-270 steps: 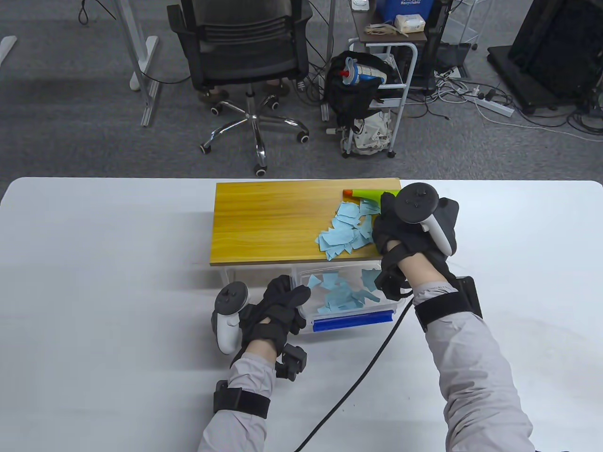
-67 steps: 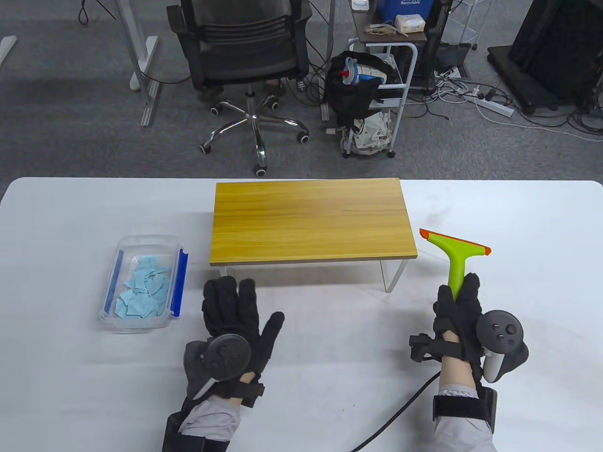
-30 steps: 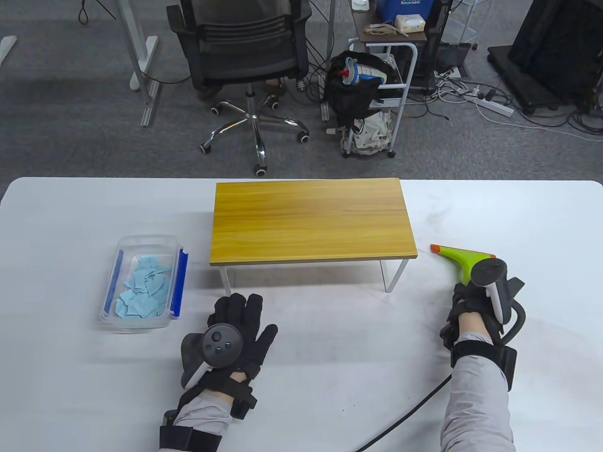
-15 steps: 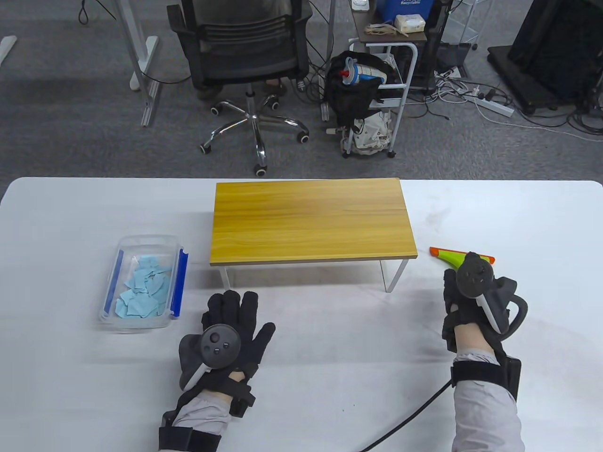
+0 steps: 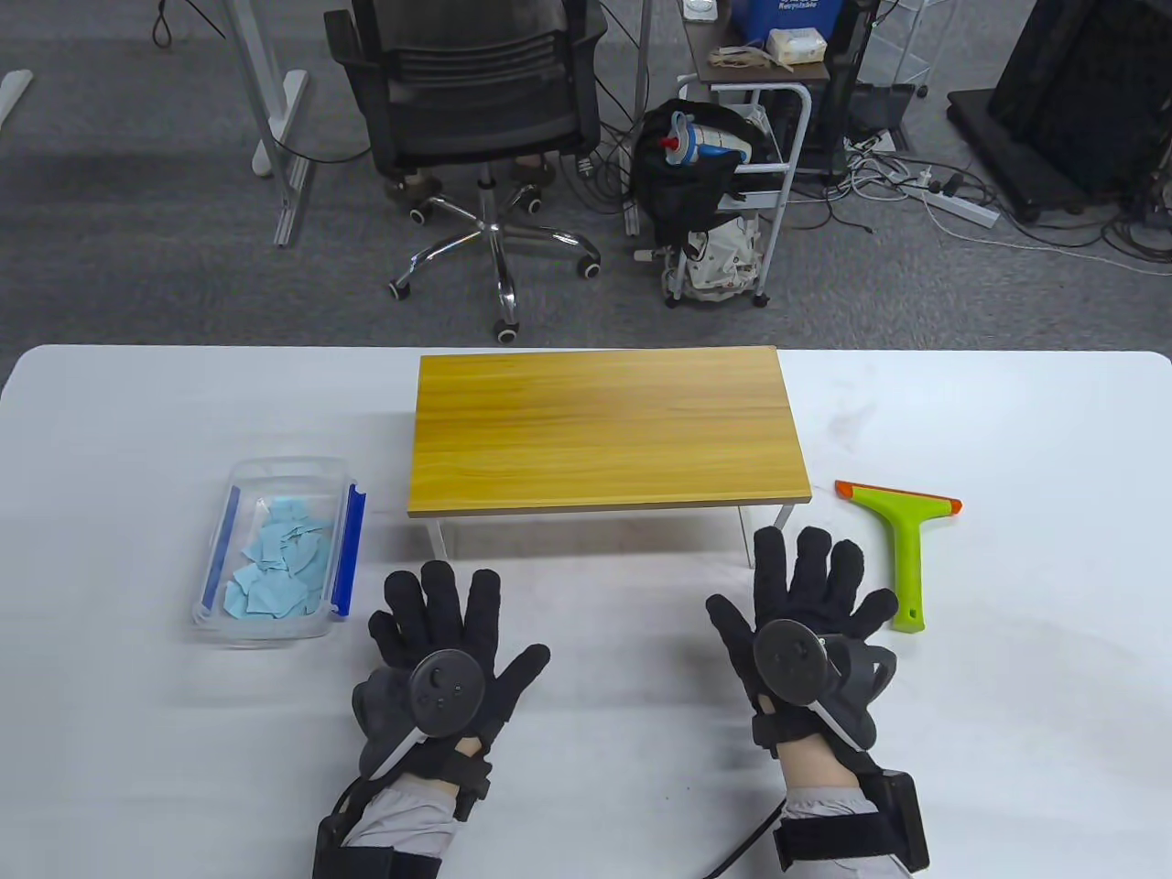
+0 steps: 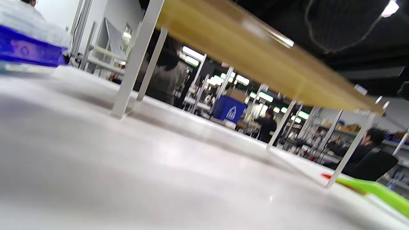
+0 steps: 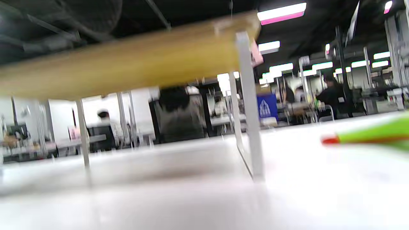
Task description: Scrape paper scraps from tabletop organizer into plastic storage box
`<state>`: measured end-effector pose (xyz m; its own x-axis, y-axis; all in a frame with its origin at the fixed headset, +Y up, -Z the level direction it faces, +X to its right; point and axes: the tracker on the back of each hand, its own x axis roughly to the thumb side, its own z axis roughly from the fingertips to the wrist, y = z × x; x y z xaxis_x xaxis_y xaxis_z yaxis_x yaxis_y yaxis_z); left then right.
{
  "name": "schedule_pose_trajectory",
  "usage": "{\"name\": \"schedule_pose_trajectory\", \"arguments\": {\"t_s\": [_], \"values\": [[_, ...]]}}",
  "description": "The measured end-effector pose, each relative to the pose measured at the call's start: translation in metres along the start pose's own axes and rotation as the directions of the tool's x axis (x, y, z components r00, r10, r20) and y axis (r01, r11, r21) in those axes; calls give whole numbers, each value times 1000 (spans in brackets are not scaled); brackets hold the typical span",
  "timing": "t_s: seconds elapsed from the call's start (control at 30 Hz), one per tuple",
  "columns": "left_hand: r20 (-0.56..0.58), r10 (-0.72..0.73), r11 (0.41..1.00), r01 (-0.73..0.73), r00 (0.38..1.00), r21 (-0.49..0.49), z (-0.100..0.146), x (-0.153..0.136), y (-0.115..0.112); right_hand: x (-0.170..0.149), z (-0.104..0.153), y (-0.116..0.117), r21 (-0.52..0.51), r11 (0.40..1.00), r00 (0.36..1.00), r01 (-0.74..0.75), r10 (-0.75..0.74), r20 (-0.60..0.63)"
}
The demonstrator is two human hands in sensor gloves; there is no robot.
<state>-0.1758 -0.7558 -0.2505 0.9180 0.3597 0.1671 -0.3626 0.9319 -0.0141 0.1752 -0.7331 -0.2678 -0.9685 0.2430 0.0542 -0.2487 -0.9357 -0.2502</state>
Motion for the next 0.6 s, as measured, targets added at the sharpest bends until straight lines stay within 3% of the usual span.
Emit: {"name": "schedule_pose_trajectory", "arguments": {"t_s": [0.17,0.6], "values": [[-33,5,1000,-6,999,-13,-2,-6,-1,-15,2,7,37,997,996,73,-70,-60],[-84,58,998,-57,995,6,-1,-16,4,-18,1,12,68,982,983,174,-170,-63]]}}
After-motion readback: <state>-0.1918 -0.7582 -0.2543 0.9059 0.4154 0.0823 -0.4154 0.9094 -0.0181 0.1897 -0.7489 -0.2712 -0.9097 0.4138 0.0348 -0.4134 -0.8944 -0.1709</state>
